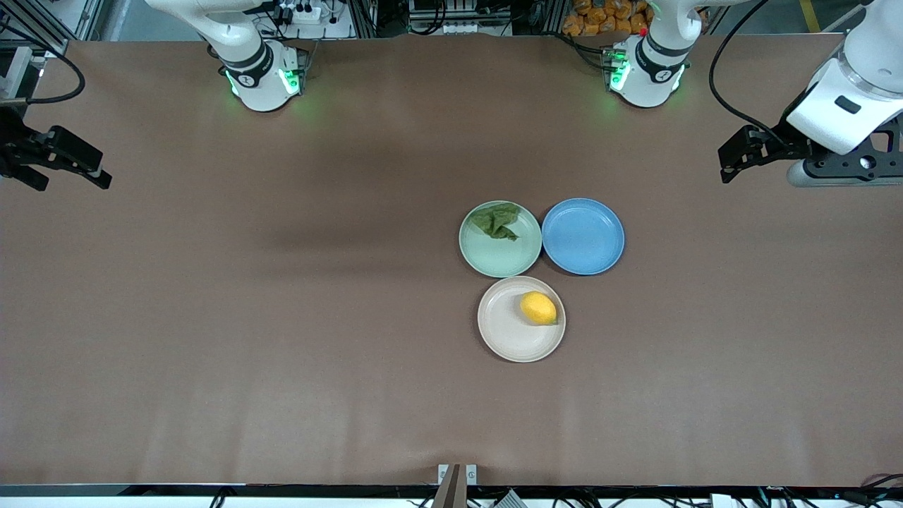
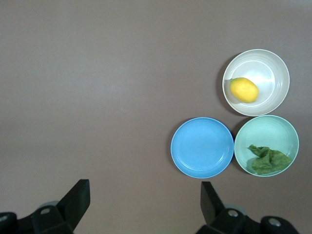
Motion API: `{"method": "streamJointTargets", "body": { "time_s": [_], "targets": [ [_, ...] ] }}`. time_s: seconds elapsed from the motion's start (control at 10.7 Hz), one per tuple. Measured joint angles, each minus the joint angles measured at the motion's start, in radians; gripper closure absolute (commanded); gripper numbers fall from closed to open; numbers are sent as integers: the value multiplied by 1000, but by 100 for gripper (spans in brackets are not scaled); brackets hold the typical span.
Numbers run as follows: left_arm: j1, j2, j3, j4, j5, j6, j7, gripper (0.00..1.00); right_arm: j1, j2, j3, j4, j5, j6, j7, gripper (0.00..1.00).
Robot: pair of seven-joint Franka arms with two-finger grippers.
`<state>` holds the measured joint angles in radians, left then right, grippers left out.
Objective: Pick lemon and lettuce from plates
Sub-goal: 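Move the left gripper toward the lemon on the white plate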
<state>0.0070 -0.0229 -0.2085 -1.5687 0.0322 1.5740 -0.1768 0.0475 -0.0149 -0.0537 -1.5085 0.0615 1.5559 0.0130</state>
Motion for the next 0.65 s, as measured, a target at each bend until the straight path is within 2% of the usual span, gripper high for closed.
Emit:
{"method": "streamJointTargets", "body": {
  "time_s": [0.65],
  "targets": [
    [-5,20,0,0,-2,-1,0,0,-1,-15,1,-50,-31,-4,-4,0]
  ]
}}
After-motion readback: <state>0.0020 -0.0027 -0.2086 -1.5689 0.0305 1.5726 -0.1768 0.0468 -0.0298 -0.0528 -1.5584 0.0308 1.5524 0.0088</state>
